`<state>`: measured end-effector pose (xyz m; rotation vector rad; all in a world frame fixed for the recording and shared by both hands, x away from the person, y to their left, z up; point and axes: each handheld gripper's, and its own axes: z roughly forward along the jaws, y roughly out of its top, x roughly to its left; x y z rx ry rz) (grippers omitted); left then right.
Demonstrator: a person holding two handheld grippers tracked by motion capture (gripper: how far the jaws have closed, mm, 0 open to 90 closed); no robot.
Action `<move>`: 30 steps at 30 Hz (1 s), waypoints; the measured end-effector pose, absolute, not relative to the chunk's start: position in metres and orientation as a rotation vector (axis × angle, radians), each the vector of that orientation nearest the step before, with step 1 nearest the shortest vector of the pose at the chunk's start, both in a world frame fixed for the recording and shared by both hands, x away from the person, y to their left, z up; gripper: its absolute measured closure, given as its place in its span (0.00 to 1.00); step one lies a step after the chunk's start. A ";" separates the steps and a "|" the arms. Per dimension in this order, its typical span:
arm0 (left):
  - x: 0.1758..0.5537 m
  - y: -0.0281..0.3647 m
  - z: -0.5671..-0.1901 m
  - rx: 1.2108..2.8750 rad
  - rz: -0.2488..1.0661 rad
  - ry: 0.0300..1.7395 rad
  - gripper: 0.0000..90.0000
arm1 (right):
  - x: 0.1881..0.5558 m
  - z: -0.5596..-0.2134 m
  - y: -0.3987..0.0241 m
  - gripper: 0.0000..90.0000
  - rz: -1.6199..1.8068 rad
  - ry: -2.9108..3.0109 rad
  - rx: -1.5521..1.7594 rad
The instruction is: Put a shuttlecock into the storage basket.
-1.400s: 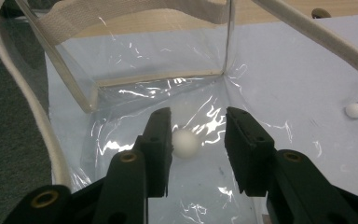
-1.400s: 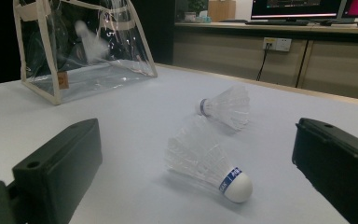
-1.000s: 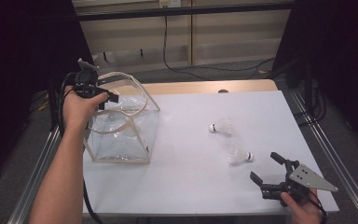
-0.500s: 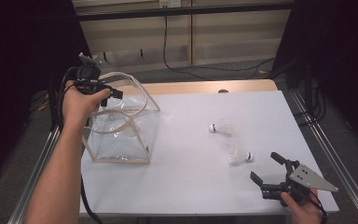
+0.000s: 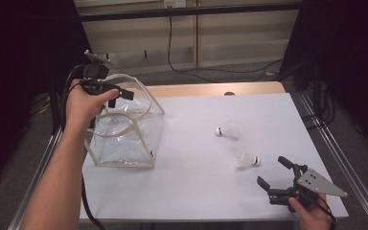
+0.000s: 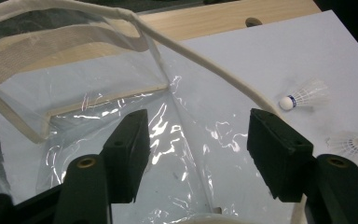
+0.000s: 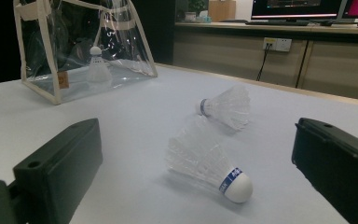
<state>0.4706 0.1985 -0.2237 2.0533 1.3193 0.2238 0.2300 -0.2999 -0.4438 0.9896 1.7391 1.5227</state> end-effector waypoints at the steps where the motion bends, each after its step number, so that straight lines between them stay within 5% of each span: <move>1: 0.470 0.198 -0.223 2.060 0.219 1.311 0.42 | 0.230 -0.444 -0.300 0.01 1.522 1.739 0.989; 30: 0.458 0.166 -0.221 2.123 0.132 1.134 0.26 | 0.230 -0.444 -0.300 0.01 1.523 1.737 0.989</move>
